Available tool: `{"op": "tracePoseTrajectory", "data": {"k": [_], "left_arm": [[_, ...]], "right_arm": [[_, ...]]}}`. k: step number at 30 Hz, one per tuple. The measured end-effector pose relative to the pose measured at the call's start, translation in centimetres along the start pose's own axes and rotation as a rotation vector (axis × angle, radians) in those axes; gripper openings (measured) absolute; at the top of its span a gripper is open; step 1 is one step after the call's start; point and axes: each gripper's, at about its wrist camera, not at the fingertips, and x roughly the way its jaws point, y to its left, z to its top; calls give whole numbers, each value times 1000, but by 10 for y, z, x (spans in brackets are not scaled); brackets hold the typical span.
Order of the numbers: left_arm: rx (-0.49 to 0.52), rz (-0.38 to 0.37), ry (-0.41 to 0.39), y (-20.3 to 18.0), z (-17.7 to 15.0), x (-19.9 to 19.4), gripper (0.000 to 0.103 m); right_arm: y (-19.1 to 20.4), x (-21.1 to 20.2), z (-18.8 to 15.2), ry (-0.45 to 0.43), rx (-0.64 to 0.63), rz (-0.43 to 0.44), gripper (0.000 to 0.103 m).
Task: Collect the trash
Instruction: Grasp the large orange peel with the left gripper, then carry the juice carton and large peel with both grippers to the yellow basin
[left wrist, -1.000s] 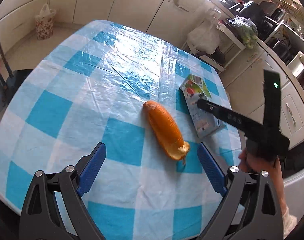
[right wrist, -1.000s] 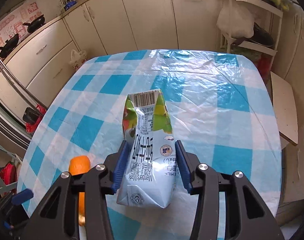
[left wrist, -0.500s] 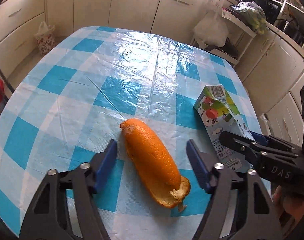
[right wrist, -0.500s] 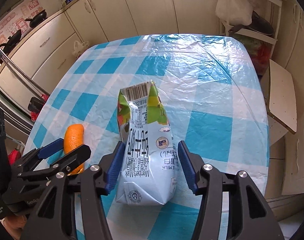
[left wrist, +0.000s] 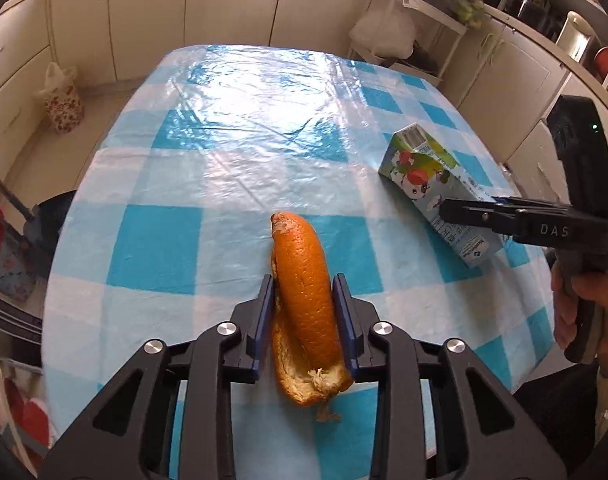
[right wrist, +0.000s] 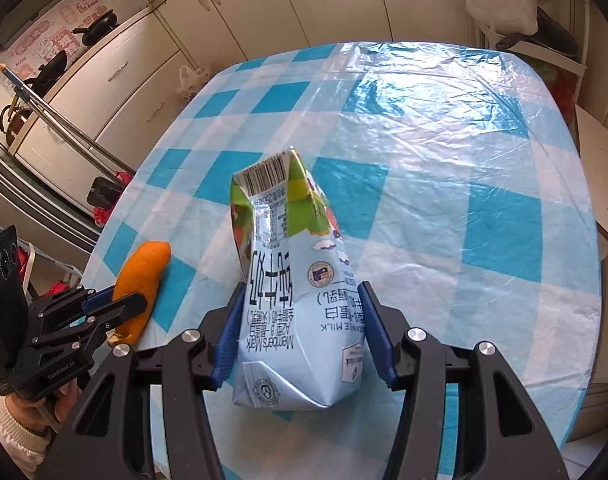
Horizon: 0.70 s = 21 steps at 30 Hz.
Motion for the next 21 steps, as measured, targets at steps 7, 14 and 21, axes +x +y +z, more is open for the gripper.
{"op": "tracePoseTrajectory", "data": {"k": [7, 14, 21], "left_arm": [[30, 110, -66, -13, -11, -2, 34], [-67, 75, -87, -11, -26, -20, 22], [-157, 45, -95, 3, -57, -37, 22]], "right_arm": [[16, 4, -7, -35, -4, -45, 54], [31, 5, -20, -92, 7, -72, 55], [40, 3, -30, -122, 38, -65, 55]]}}
